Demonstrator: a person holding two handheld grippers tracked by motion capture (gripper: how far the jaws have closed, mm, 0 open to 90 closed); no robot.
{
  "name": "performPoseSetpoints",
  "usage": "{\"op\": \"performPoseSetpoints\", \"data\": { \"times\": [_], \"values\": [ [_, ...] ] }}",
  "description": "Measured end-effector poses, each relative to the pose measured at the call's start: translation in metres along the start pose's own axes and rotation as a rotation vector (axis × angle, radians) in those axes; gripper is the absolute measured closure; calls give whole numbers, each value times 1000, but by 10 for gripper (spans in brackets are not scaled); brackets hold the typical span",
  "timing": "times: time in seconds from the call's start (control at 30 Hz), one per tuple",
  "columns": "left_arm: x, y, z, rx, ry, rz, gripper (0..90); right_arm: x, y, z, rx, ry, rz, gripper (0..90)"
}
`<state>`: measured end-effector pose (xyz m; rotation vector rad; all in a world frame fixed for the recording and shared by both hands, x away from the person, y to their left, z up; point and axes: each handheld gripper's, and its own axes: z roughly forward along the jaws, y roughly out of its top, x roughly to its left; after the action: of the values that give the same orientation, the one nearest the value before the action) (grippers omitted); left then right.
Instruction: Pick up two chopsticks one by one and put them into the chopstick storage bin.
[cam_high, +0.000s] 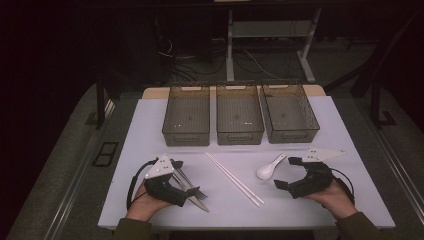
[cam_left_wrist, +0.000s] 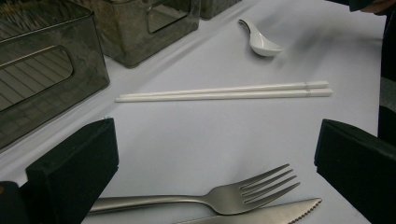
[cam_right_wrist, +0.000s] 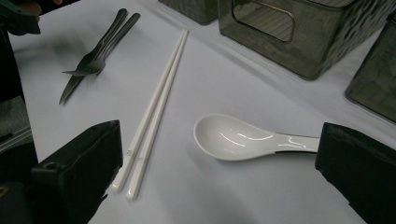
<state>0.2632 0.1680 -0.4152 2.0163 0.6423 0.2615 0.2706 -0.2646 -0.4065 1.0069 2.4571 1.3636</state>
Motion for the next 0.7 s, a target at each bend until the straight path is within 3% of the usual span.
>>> {"op": "performPoseSetpoints", "data": {
  "times": [0.7],
  "values": [
    [-1,0,0,-12,-1,-2,0,9,16,25,15,29,-15,30]
  ]
}}
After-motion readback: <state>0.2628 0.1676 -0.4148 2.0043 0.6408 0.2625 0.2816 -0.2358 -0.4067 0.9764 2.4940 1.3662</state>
